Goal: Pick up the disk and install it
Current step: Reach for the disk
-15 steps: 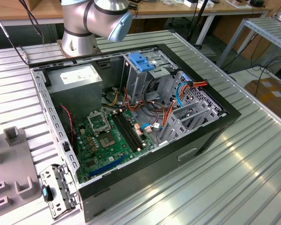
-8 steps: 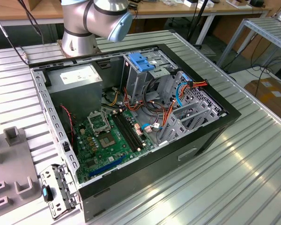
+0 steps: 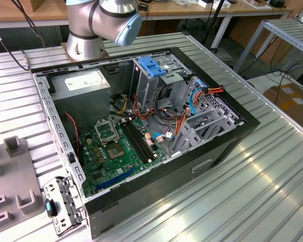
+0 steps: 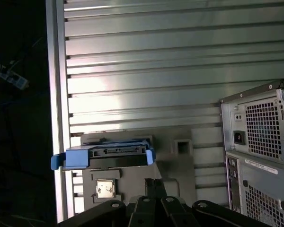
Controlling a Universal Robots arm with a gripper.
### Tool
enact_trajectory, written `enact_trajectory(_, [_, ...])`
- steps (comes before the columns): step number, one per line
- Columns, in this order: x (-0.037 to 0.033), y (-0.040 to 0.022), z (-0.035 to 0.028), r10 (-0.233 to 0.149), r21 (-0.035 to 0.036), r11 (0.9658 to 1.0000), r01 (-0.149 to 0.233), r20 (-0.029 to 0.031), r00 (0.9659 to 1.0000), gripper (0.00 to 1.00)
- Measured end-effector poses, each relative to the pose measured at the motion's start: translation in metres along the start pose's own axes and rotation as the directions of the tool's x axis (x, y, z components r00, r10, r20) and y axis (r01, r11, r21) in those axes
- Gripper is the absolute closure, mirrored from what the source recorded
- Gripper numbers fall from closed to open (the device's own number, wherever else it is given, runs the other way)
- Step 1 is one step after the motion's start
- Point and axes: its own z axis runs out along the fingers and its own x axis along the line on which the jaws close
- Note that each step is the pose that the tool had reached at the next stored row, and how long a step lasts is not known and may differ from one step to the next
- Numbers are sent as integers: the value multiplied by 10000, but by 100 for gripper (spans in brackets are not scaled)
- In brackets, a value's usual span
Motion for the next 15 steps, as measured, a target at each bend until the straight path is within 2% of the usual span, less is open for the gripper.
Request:
enact_trajectory(2, [73, 10, 2, 3, -2, 10000, -3, -8, 10000, 89])
enact_trajectory(4, [252, 24, 10, 1, -27, 10000, -1, -18, 10000, 89])
enact_trajectory(8, [415, 37, 17, 3, -46, 10000, -3, -26, 10000, 89])
enact_trajectory(9, [481, 43, 20, 2, -50, 10000, -2, -31, 10000, 89])
enact_trajectory(14, [698, 45, 25, 3, -73, 10000, -3, -49, 10000, 89])
enact_trajectory(15, [714, 44, 26, 4, -74, 10000, -4, -52, 10000, 89])
